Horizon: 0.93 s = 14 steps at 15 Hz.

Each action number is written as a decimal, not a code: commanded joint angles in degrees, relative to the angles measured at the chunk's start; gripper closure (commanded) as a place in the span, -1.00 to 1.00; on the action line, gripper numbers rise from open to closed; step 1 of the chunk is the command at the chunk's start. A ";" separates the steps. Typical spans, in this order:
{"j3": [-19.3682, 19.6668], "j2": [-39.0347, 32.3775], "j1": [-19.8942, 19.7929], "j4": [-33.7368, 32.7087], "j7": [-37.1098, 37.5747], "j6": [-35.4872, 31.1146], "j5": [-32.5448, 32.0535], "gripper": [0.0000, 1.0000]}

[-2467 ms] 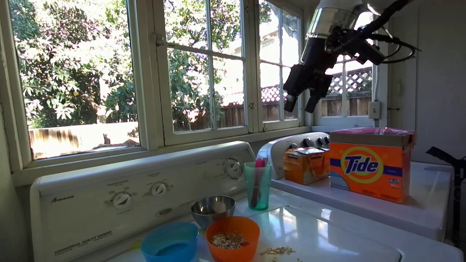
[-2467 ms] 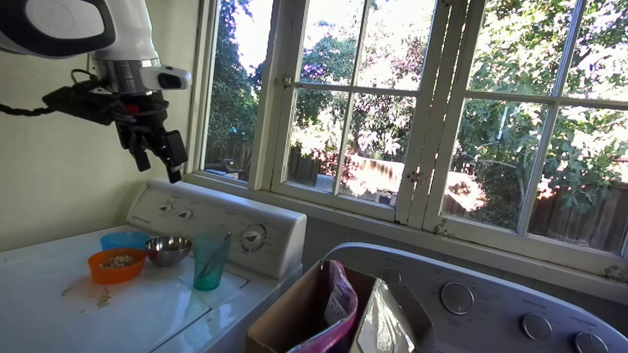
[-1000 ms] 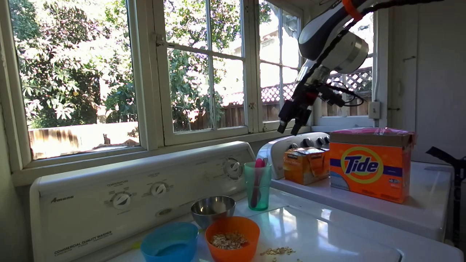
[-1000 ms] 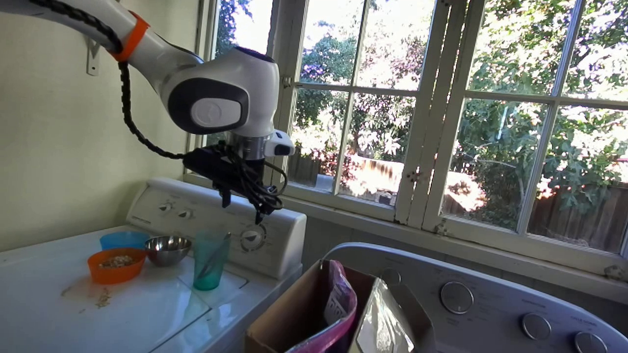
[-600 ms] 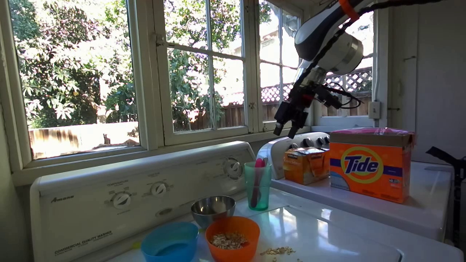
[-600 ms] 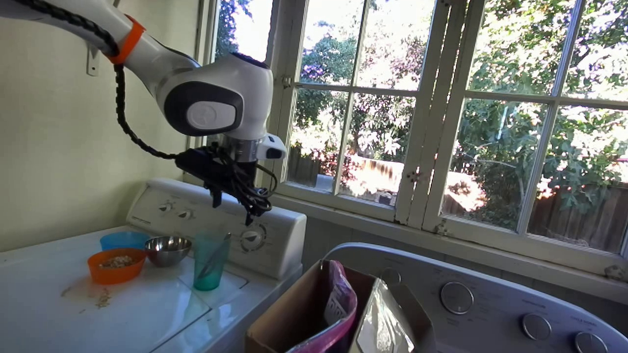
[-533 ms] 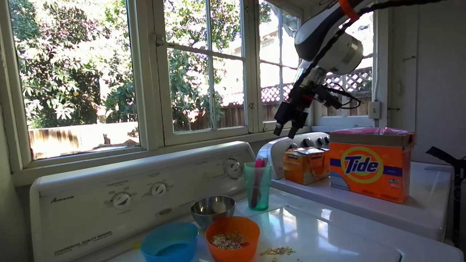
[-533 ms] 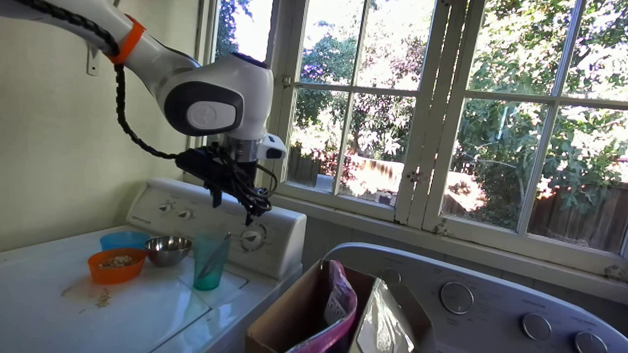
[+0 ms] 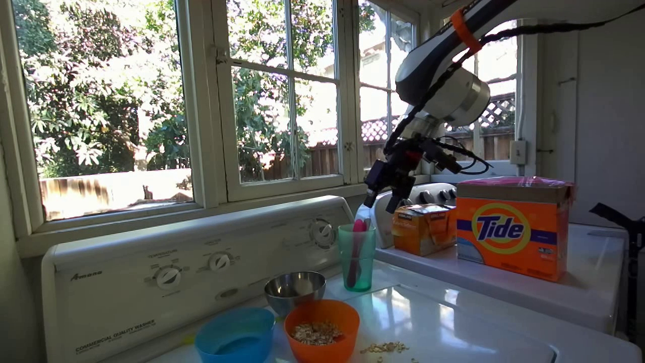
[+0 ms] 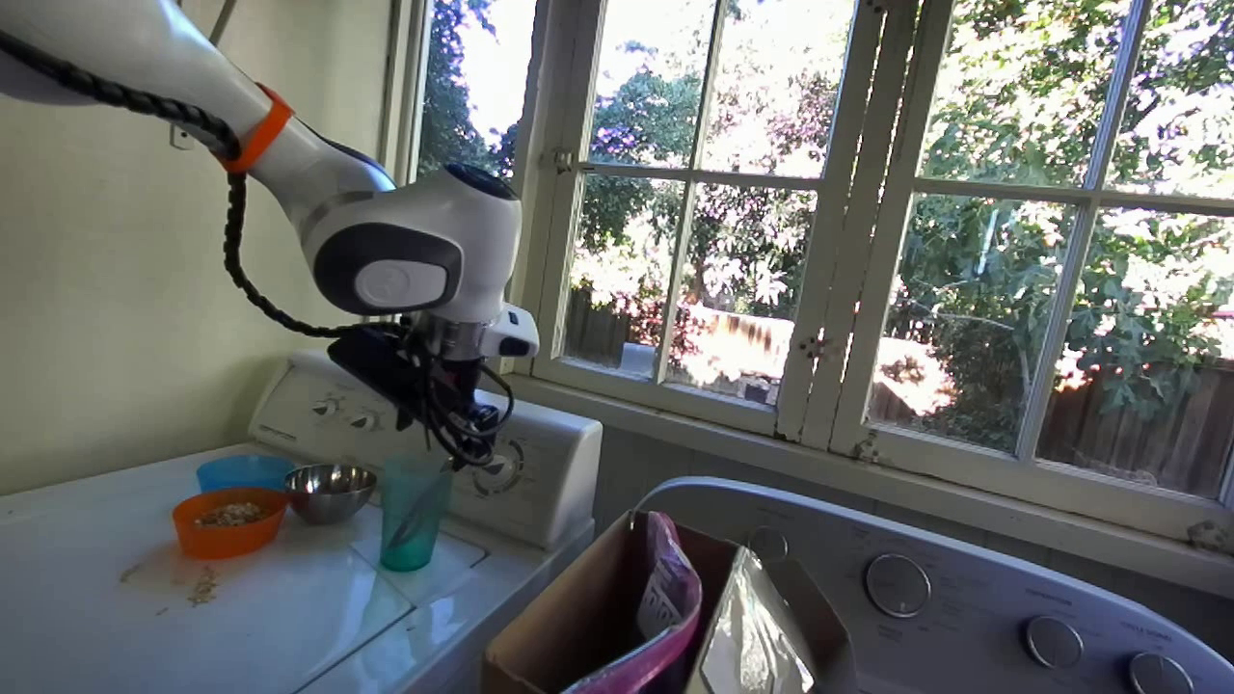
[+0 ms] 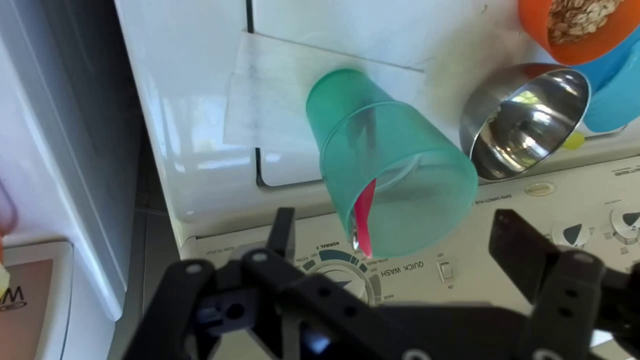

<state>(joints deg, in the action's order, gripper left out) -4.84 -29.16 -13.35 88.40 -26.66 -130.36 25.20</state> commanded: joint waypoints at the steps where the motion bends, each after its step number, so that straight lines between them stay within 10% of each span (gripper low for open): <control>1: 0.00 -2.96 0.67 -1.71 1.99 -3.39 -0.42 -1.00; 14: -6.39 -9.44 -3.61 -9.51 -9.89 -2.15 0.76 -0.40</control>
<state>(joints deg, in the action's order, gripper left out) -8.82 -36.47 -14.42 82.25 -32.14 -136.15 25.04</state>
